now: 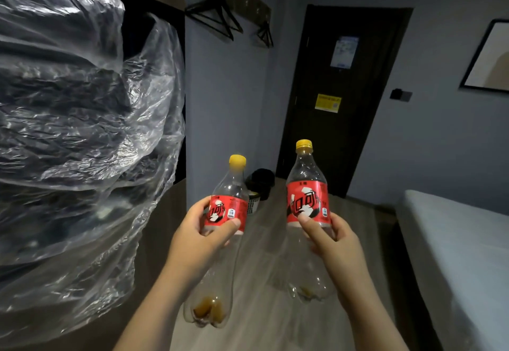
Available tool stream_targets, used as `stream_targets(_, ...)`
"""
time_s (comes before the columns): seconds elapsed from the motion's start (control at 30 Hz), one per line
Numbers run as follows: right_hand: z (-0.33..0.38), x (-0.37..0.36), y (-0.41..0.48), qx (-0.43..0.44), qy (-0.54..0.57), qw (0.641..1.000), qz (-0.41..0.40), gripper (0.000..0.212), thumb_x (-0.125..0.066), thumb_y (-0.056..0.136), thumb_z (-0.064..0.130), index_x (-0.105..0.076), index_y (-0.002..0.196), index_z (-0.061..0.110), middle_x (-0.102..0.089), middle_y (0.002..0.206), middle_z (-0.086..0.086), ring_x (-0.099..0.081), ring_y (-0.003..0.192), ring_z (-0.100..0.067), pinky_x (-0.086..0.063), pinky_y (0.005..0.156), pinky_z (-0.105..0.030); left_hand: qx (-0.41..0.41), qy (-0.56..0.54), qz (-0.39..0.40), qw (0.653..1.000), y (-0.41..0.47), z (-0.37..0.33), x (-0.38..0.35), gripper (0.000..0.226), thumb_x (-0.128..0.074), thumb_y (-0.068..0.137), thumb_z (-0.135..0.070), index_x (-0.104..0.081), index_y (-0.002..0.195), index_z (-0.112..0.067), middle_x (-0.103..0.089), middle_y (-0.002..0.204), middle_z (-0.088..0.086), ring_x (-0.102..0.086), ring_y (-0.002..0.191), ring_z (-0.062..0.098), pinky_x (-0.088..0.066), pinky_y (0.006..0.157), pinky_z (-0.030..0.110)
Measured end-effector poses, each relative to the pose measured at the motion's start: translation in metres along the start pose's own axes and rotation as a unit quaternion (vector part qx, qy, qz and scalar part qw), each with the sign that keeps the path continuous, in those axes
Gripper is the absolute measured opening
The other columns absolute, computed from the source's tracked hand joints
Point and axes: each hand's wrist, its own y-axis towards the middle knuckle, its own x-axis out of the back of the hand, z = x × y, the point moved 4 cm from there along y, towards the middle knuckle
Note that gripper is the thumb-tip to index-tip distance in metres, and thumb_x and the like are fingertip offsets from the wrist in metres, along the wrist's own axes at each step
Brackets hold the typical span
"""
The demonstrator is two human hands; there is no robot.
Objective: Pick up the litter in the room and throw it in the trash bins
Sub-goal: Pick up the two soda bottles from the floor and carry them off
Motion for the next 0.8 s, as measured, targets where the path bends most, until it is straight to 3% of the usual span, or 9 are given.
stream_targets(0.13, -0.021, -0.011, 0.051, -0.013, 0.003, 1.000, -0.019, 0.071, -0.070, 0.051, 0.065, -0.063, 0.112, 0.030, -0.073, 0.096, 0.009, -0.069, 0.089, -0.006, -0.056, 0.083, -0.034, 0.009, 0.020, 0.003, 1.000, 0.058, 0.027, -0.010, 0.062, -0.080, 0.052, -0.052, -0.057, 0.110, -0.049, -0.070, 0.104, -0.004, -0.069, 0.092, 0.019, -0.058, 0.081, 0.043)
stream_targets(0.33, -0.058, -0.013, 0.147, -0.031, 0.007, 0.999, -0.028, 0.076, -0.071, 0.052, 0.066, -0.060, 0.117, 0.029, -0.072, 0.099, 0.009, -0.069, 0.090, -0.005, -0.055, 0.086, -0.036, 0.009, 0.042, 0.017, 0.999, 0.155, 0.061, -0.052, 0.065, -0.082, 0.050, -0.053, -0.058, 0.110, -0.047, -0.068, 0.105, -0.010, -0.069, 0.093, 0.014, -0.058, 0.084, 0.045)
stream_targets(0.47, -0.081, -0.001, 0.226, -0.050, 0.025, 0.998, -0.043, 0.059, -0.074, 0.060, 0.059, -0.063, 0.110, 0.029, -0.073, 0.096, 0.007, -0.070, 0.089, -0.009, -0.055, 0.087, -0.039, 0.009, 0.051, 0.038, 0.998, 0.232, 0.077, -0.097, 0.065, -0.081, 0.050, -0.053, -0.057, 0.110, -0.048, -0.067, 0.108, -0.009, -0.069, 0.096, 0.018, -0.058, 0.084, 0.045)
stream_targets(0.63, -0.106, 0.013, 0.325, -0.063, 0.016, 0.997, -0.050, 0.047, -0.075, 0.068, 0.051, -0.065, 0.107, 0.029, -0.073, 0.096, 0.005, -0.070, 0.087, -0.011, -0.056, 0.083, -0.037, 0.006, 0.074, 0.035, 0.997, 0.313, 0.099, -0.146, 0.059, -0.078, 0.053, -0.055, -0.056, 0.107, -0.054, -0.067, 0.103, -0.020, -0.068, 0.093, 0.006, -0.057, 0.080, 0.036)
stream_targets(0.8, -0.137, 0.016, 0.400, -0.078, 0.004, 0.996, -0.044, 0.042, -0.074, 0.066, 0.052, -0.065, 0.101, 0.031, -0.072, 0.094, 0.005, -0.070, 0.086, -0.011, -0.056, 0.081, -0.036, 0.042, 0.073, 0.033, 0.996, 0.381, 0.125, -0.179, 0.059, -0.076, 0.050, -0.053, -0.057, 0.106, -0.051, -0.069, 0.103, -0.014, -0.067, 0.093, 0.007, -0.053, 0.081, 0.030)
